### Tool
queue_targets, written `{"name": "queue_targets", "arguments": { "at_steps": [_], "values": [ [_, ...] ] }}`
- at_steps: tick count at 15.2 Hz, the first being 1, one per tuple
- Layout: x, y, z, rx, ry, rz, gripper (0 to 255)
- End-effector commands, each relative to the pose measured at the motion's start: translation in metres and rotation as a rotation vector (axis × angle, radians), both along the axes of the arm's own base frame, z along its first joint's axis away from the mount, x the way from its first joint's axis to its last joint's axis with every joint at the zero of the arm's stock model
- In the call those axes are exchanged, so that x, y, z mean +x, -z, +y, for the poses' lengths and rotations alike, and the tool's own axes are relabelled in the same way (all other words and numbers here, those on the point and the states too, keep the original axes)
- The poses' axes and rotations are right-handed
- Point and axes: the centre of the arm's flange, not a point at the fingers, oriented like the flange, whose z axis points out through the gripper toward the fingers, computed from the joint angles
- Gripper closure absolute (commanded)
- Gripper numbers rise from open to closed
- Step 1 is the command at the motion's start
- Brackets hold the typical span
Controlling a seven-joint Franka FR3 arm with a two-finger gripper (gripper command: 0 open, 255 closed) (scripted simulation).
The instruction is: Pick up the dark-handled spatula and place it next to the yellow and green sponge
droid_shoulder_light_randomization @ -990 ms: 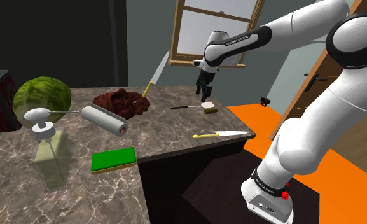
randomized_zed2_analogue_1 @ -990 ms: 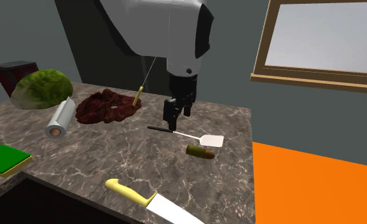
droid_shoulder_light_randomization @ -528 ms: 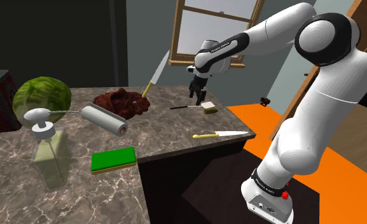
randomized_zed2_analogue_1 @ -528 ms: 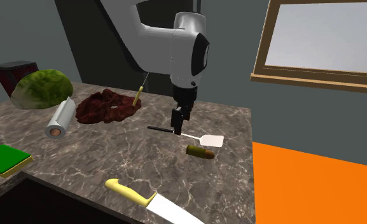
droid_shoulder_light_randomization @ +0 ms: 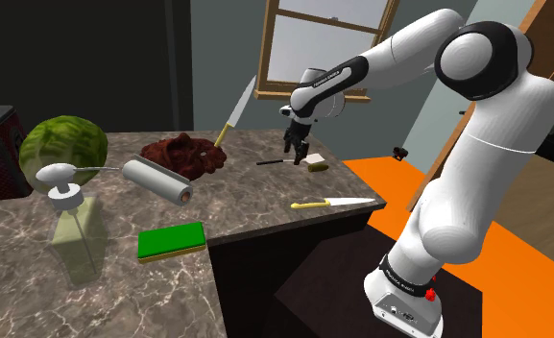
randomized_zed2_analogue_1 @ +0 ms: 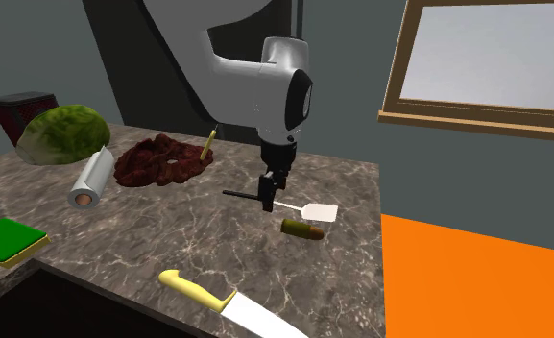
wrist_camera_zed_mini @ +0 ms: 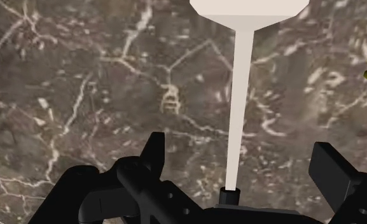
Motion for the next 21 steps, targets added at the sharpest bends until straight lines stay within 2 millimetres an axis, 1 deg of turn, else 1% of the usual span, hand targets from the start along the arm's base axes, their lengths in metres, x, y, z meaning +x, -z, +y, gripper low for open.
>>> {"name": "queue_targets", "arguments": {
  "at_steps": [1,3,4,13,21],
  "values": [
    [0.0,0.0,0.0,0.0,0.0,0.0,0],
    [0.0,0.0,0.0,0.0,0.0,0.0,0],
    [0.0,0.0,0.0,0.0,0.0,0.0,255],
    [0.0,0.0,0.0,0.0,0.0,0.0,255],
    [0.0,-0.042,0.0,0.0,0.0,0.0,255]
  ]
}}
